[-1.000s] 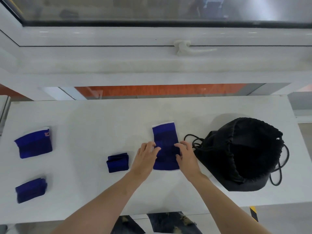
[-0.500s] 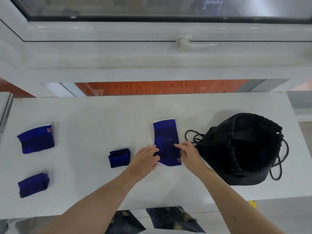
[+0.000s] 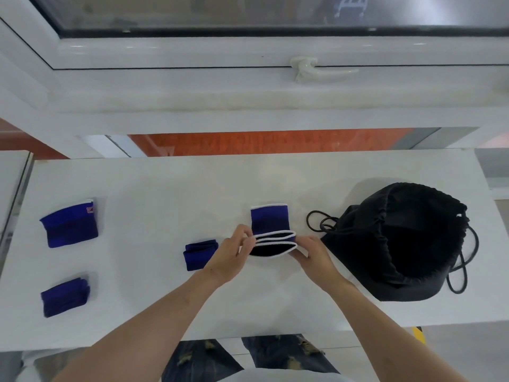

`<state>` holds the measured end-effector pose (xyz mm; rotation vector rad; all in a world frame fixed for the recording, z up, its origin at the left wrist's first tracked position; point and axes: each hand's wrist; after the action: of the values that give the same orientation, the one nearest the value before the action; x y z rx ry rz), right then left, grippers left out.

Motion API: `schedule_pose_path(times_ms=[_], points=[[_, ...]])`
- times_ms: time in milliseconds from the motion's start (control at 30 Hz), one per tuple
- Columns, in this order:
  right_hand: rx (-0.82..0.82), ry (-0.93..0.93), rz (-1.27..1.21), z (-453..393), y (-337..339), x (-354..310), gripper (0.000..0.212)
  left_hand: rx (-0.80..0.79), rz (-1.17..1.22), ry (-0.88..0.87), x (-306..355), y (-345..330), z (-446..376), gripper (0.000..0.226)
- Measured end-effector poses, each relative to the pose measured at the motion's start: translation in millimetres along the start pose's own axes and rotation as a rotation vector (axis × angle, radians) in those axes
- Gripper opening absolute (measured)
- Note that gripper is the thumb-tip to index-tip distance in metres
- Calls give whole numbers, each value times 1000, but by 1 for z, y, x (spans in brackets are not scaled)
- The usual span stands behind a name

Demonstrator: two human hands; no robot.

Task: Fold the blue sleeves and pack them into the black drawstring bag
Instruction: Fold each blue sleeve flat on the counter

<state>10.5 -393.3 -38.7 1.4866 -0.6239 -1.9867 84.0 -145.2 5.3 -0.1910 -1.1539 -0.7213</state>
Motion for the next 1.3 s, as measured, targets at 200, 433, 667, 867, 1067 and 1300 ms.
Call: schedule_pose_path(times_ms=[200,433,667,867,1067,1300], points=[[53,-229,-266,-11,2,-10,16,-98,17,122,-7,0,-2,77],[93,-404,-205,-33,-9,-8,7,158,18,155,-8,-17,-18,79],[95,-506,7,-45,-10,-18,22,416,-137,171,-4,-35,-40,41],[169,-501,48,-48,-16,-24,16,311,-717,61,-6,-40,-54,7],[299,-66,458,-35,-18,-18,44,294,-940,-145,-15,-46,-55,44],[174,99,740,-36,-21,4,54,153,-1003,-234,-33,-49,-59,61]])
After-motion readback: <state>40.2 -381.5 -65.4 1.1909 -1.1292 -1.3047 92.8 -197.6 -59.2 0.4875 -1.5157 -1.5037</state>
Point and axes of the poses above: each hand's wrist, its own z-axis away from the middle knuckle, its own y-axis out of the back of the hand, x = y × z, and after that the axes turned 7 degrees about z, right-handed
